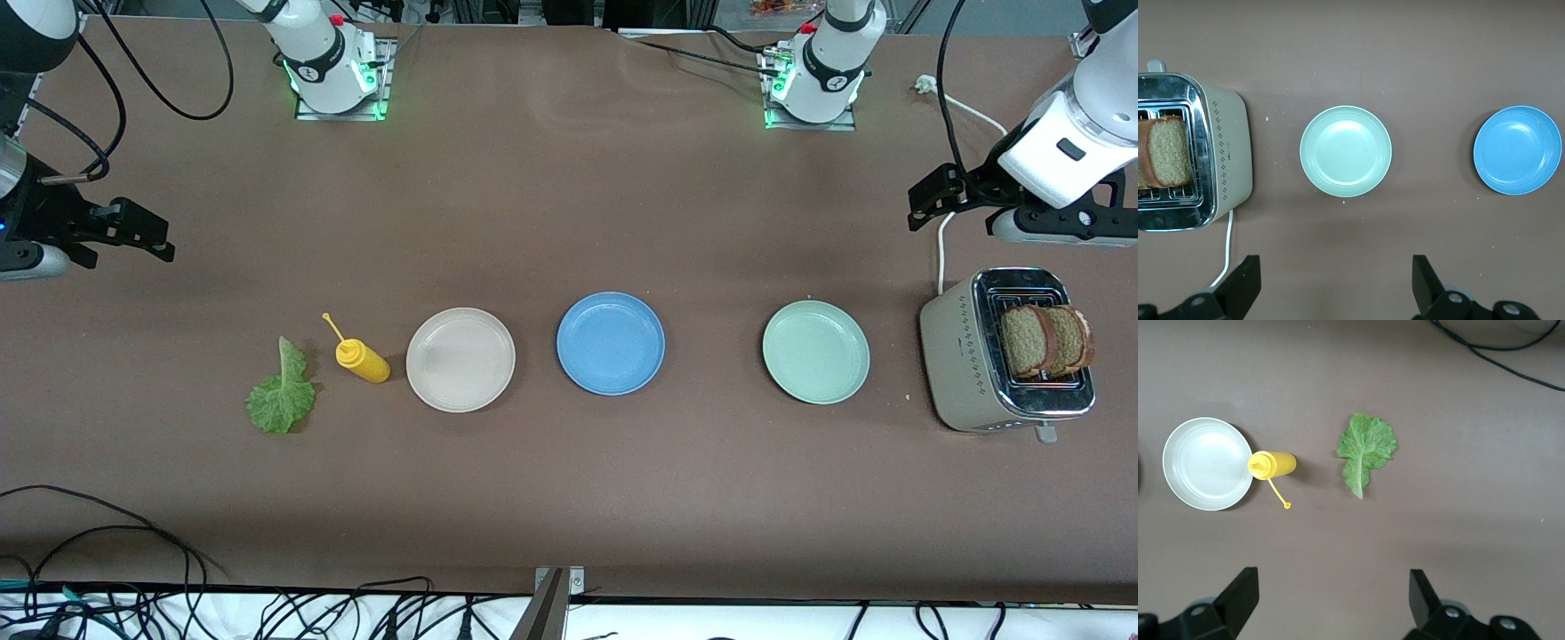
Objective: Make sandwich in blue plate with both arms
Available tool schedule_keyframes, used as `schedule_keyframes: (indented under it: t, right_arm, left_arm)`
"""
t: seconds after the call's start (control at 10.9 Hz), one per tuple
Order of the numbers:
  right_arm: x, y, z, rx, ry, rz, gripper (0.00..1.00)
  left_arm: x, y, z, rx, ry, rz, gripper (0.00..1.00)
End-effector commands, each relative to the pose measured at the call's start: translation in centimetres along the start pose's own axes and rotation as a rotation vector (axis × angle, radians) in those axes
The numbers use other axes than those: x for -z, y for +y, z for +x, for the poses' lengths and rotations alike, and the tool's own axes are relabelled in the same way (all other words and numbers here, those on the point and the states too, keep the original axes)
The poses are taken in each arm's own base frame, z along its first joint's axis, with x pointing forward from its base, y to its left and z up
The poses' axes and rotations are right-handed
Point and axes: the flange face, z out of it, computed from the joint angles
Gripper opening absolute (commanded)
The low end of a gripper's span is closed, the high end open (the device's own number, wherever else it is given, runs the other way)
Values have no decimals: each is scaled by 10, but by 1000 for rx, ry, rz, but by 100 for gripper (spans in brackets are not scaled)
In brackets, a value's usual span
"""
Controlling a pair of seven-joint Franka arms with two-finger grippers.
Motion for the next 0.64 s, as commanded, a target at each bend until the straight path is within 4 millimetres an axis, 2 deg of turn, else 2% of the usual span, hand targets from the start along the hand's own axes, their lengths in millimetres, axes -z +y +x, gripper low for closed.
schedule_keyframes:
  t: [0.0, 0.55]
  right_arm:
    - [6, 2, 0, -2, -5, -3, 100]
    - [6, 1, 0, 1, -6, -4, 100]
  left_arm:
    - [5, 6, 2, -30, 2, 9, 100]
    - [5, 8, 2, -38, 2, 7, 100]
